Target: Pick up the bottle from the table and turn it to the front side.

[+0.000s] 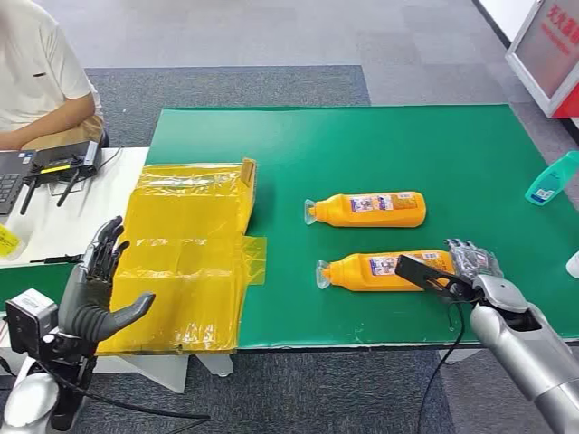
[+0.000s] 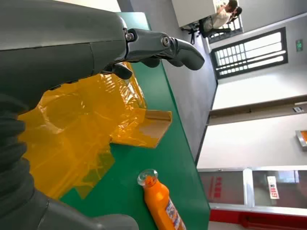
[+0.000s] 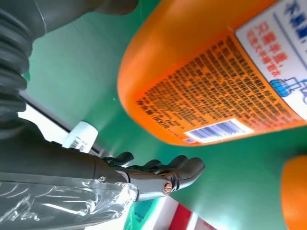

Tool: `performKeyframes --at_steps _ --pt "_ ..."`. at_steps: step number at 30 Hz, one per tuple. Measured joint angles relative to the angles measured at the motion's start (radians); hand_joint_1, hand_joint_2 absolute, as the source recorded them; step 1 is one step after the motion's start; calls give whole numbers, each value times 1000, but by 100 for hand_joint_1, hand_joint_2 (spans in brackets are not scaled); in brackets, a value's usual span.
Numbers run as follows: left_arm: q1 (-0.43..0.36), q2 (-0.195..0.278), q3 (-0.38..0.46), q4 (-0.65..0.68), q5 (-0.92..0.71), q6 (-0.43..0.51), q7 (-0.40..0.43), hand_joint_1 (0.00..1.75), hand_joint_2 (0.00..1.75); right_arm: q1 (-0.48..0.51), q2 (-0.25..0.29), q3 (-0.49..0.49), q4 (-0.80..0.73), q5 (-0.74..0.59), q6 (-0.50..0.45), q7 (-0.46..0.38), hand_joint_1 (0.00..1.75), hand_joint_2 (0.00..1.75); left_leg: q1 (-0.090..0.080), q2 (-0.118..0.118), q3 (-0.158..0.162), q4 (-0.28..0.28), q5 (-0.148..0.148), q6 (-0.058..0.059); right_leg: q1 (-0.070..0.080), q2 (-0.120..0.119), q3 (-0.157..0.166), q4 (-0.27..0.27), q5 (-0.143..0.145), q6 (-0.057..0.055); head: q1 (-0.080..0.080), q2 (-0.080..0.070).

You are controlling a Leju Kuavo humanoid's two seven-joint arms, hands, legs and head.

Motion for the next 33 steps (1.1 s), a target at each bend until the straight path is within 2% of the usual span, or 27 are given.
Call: performKeyframes --at_steps 13,17,33 --pt "-7 -1 -2 1 11 -2 13 0 175 -39 87 37 113 43 -46 -2 0 175 0 0 0 0 0 0 0 0 0 0 0 0 0 0" --pt "-7 -2 -2 2 12 -2 15 0 175 -52 105 44 137 53 -49 -2 175 175 0 0 0 0 0 0 0 0 0 0 0 0 0 0" --pt "-4 -3 -7 3 13 -2 17 0 175 -77 128 68 188 73 -60 -16 175 175 0 0 0 0 2 1 0 0 0 0 2 0 0 0"
